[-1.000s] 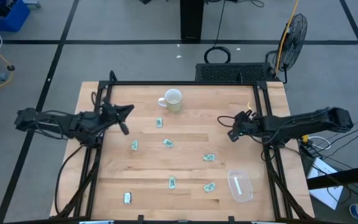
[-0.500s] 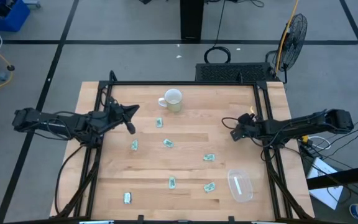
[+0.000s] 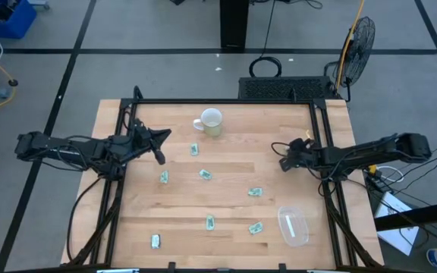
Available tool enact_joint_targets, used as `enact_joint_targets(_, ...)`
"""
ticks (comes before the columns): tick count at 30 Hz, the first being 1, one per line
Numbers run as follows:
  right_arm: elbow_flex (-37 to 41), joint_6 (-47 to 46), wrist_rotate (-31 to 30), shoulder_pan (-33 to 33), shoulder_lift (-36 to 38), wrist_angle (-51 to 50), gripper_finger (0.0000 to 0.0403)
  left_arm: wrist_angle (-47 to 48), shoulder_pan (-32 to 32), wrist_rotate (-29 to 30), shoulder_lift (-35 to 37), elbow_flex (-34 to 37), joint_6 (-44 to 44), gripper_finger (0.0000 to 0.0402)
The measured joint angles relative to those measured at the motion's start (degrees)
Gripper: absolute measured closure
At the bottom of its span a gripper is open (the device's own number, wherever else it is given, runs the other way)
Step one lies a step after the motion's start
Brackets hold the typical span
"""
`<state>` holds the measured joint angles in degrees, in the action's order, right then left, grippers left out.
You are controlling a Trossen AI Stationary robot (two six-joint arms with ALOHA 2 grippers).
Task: Pick and place Stevia / Truvia into bins
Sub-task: Put the stevia packet into the transparent bin
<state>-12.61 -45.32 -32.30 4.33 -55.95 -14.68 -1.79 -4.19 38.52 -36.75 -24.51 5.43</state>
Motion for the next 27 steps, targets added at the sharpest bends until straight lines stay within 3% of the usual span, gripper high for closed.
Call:
enact_joint_targets(2, 0.0, 2.7, 2.0, -0.1, 0.3, 4.6, 0.0396, 0.0, 0.0, 0.0, 0.0, 0.0, 0.8, 0.0371)
enact_joint_targets(7, -3.8, 4.3, 13.9, -3.3, 1.4, 11.0, 0.0401, 0.3, 0.0, -0.1, 0.0, 0.0, 2.6, 0.0371)
enact_joint_targets(13, -11.7, 4.9, 14.8, -17.1, 0.0, 18.1, 0.0402, 0.3, 0.0, -0.1, 0.0, 0.0, 2.6, 0.0371)
enact_joint_targets(16, -19.0, 4.2, 6.9, -26.2, -3.6, 12.6, 0.0402, 0.3, 0.0, -0.1, 0.0, 0.0, 2.6, 0.0371)
enact_joint_targets(20, -32.0, -0.5, -1.6, -34.4, -11.5, -4.1, 0.0402, 0.4, 0.0, -0.1, 0.0, 0.0, 2.6, 0.0371)
enact_joint_targets(23, -41.9, -6.0, 0.6, -37.8, -18.6, -17.3, 0.0402, 0.3, 0.0, -0.1, 0.0, 0.0, 2.6, 0.0371)
enact_joint_targets(27, -49.1, -2.2, 12.8, -41.8, -26.0, -23.5, 0.0402, 1.4, 0.0, -0.1, 0.0, 0.0, 2.9, 0.0371)
